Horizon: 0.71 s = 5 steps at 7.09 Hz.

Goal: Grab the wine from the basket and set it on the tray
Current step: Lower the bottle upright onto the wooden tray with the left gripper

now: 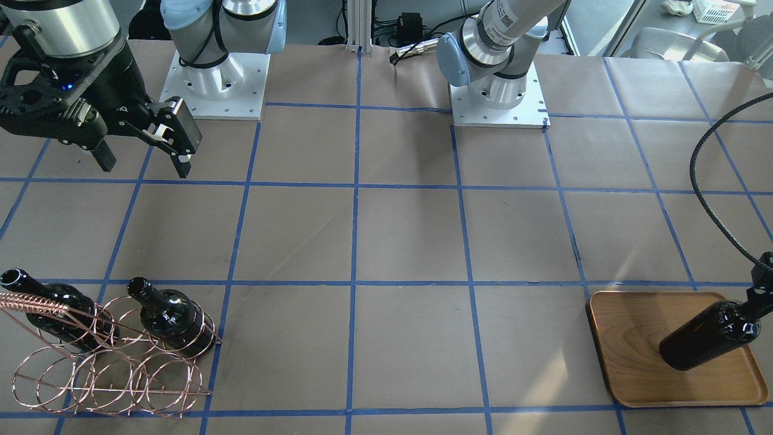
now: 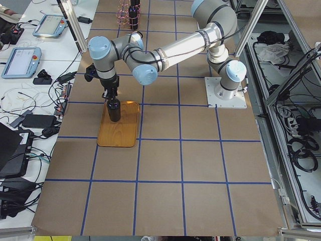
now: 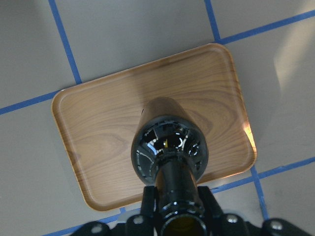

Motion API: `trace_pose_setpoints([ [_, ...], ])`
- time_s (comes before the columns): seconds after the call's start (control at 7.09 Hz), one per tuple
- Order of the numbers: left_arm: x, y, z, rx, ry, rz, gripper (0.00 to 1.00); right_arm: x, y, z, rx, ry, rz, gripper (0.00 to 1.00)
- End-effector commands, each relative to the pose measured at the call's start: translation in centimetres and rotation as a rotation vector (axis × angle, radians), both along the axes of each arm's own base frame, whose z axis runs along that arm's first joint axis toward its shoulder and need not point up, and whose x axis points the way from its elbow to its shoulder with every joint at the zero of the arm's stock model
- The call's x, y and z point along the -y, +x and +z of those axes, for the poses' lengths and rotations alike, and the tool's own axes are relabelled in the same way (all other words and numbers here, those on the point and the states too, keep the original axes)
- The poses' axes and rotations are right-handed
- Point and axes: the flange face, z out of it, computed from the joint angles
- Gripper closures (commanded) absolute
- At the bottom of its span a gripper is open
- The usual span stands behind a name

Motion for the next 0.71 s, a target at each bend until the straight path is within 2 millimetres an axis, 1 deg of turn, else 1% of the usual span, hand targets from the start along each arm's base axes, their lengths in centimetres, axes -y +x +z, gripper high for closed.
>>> trace_pose_setpoints([
  [0.0, 0.04, 0.69, -0.80, 0.009, 0.015, -0.008, 1.00, 0.00, 0.00, 0.04, 0.000, -0.001, 0.001, 0.00],
  [0.14, 0.08, 0.63, -0.98, 0.010, 0.020, -0.008, 1.00, 0.00, 0.00, 0.04, 0.000, -0.001, 0.001, 0.00],
  [0.28, 0.03, 0.85, -0.98, 0.022, 0.020, -0.007, 0.97, -0.01, 0.00, -0.03, 0.000, 0.001, 0.001, 0.00],
  [0.42, 0.03, 0.69, -1.21, 0.018, 0.022, -0.008, 0.84, 0.00, 0.00, 0.04, 0.000, -0.001, 0.001, 0.00],
  [0.56, 0.02, 0.71, -1.28, 0.010, 0.020, -0.007, 0.83, 0.00, 0.00, 0.04, 0.000, -0.001, 0.001, 0.00],
])
